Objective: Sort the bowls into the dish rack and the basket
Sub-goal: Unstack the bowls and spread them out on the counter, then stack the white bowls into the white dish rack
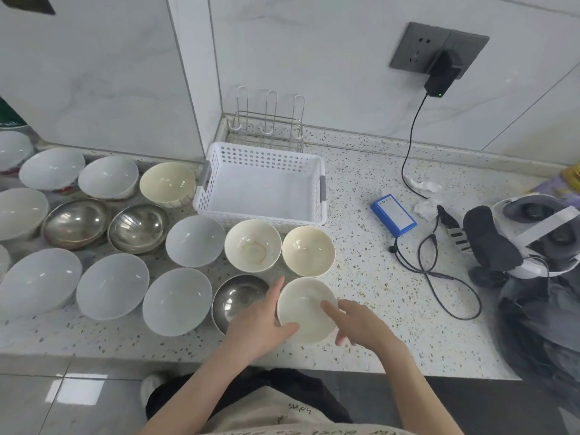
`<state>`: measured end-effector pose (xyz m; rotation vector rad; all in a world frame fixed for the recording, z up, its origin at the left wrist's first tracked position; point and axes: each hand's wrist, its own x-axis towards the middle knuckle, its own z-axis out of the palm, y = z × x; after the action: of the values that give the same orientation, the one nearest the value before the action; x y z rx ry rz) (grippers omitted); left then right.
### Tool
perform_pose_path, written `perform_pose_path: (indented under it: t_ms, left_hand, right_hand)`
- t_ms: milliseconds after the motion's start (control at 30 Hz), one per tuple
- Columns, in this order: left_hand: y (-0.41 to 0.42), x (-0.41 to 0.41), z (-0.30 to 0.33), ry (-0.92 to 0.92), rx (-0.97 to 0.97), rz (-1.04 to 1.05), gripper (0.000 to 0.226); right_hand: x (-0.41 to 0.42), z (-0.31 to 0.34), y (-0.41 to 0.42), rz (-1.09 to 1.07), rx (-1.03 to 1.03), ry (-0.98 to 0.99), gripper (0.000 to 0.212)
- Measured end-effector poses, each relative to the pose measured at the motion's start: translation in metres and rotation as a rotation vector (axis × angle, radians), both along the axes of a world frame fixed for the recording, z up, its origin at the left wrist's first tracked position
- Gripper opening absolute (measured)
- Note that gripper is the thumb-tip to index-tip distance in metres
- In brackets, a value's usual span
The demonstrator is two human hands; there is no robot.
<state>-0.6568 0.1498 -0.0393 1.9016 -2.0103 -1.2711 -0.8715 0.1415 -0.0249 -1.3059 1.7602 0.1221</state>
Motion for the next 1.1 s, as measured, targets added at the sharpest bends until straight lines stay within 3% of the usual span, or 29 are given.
perform_pose_path:
  t_ms: [100, 267, 367, 567, 800, 1100]
  left_hand:
    - [-0.002, 0.024, 0.007, 0.139, -0.061, 0.113, 0.065]
    - [0.004, 0.094, 0.009, 0.277, -0.139, 0.266, 0.026]
    - [0.015, 0.150, 0.011, 0.337, -0.150, 0.358, 0.012]
    - [0.060, 0.297, 0.016, 0.397, -0.141, 0.553, 0.011]
    - [0.127, 0.462, 0.019, 0.419, -0.145, 0.894, 0.013]
    - [0.149, 0.570, 0.019, 0.479, -0.124, 1.250, 0.014]
  right_hand:
    - [0.009, 0.017, -0.015, 0.009, -0.044, 0.186, 0.060]
    - [0.044, 0.048, -0.028, -0.057, -0.241, 0.404, 0.048]
    - [0.095, 0.061, -0.028, -0.068, -0.309, 0.339, 0.044]
    - [0.267, 0.065, -0.008, 0.040, -0.418, 0.061, 0.032]
    - [0.471, 0.047, 0.025, 0.279, -0.301, -0.217, 0.029]
    - [0.615, 0.039, 0.026, 0.461, -0.112, -0.364, 0.026]
